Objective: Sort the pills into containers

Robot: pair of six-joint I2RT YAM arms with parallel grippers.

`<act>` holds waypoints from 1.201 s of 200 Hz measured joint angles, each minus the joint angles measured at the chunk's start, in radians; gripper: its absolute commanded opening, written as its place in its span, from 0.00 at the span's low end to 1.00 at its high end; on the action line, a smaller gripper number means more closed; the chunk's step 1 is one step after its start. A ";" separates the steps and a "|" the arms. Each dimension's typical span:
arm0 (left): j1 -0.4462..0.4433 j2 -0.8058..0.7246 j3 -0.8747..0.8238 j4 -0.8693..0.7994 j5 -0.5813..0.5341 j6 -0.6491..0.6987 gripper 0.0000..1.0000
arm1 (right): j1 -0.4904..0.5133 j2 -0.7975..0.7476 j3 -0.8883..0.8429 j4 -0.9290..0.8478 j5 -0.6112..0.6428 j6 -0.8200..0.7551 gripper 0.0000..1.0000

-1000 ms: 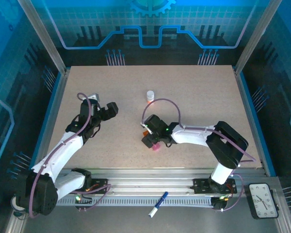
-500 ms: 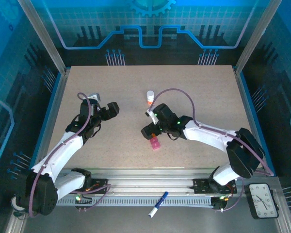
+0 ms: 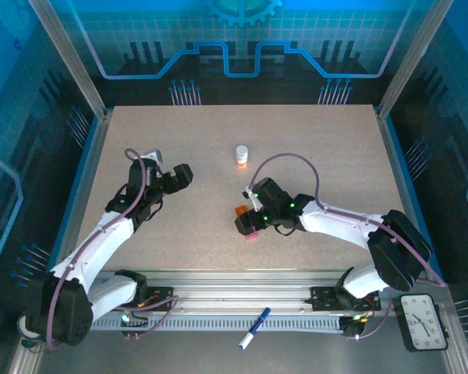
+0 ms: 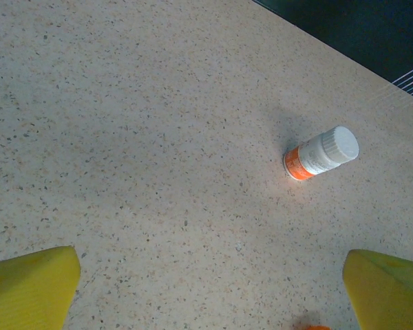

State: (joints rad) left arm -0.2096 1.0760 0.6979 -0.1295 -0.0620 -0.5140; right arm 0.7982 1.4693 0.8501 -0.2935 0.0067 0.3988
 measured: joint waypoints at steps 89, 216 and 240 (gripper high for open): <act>0.000 0.000 0.000 0.000 0.000 -0.012 0.99 | 0.081 0.122 0.007 -0.019 0.148 0.084 0.73; 0.000 0.000 -0.014 0.004 0.000 -0.011 0.99 | 0.144 0.226 0.051 -0.001 0.256 0.163 0.59; 0.000 0.005 -0.014 0.003 0.000 -0.012 0.99 | 0.144 0.229 0.051 0.000 0.259 0.164 0.50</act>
State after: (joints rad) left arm -0.2096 1.0813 0.6834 -0.1261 -0.0620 -0.5259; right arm 0.9424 1.6981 0.9016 -0.2932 0.2661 0.5632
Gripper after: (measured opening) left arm 0.988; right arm 0.529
